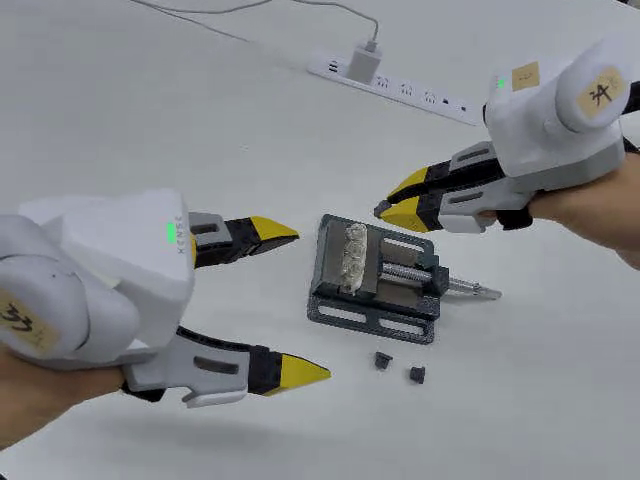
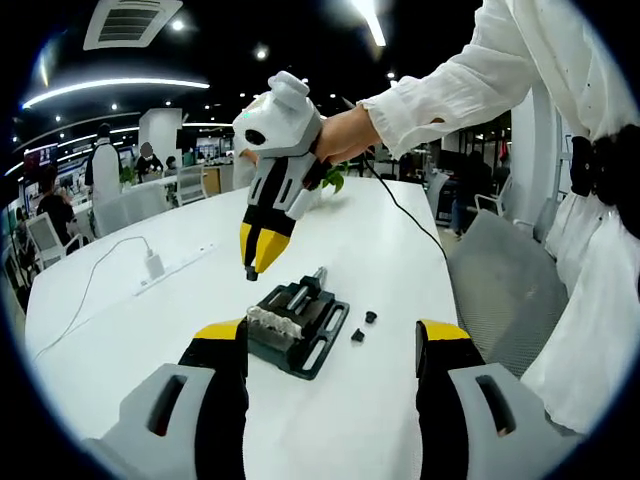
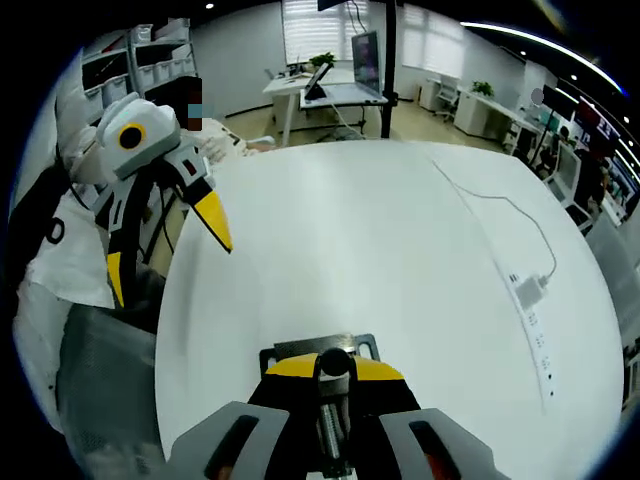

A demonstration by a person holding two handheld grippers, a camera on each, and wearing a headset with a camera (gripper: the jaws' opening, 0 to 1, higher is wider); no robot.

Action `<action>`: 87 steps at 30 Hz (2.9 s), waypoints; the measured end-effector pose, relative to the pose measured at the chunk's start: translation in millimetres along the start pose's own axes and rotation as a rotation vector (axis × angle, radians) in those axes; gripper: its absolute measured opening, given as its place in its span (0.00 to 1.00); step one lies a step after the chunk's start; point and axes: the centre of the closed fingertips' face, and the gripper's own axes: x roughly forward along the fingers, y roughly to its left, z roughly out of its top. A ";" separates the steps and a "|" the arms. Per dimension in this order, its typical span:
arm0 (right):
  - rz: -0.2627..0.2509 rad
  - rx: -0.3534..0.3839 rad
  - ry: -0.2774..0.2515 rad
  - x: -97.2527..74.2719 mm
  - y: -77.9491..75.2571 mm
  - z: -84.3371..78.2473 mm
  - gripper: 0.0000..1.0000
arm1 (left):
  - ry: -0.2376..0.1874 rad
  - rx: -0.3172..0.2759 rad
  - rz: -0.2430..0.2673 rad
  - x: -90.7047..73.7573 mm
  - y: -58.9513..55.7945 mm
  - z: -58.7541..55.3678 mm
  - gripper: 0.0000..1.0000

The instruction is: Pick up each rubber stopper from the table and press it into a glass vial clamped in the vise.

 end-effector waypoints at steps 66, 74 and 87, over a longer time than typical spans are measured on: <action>0.015 -0.186 0.221 43.7 -8.3 -23.7 0.05 | -0.013 -0.049 -0.014 8.6 6.7 -11.8 0.70; 0.016 -0.195 0.203 43.3 -8.6 -24.3 0.07 | -0.006 -0.052 -0.015 8.4 7.1 -13.6 0.69; 0.009 -0.183 0.162 35.3 -8.5 -16.0 0.09 | -0.009 -0.056 -0.013 8.6 7.9 -13.2 0.69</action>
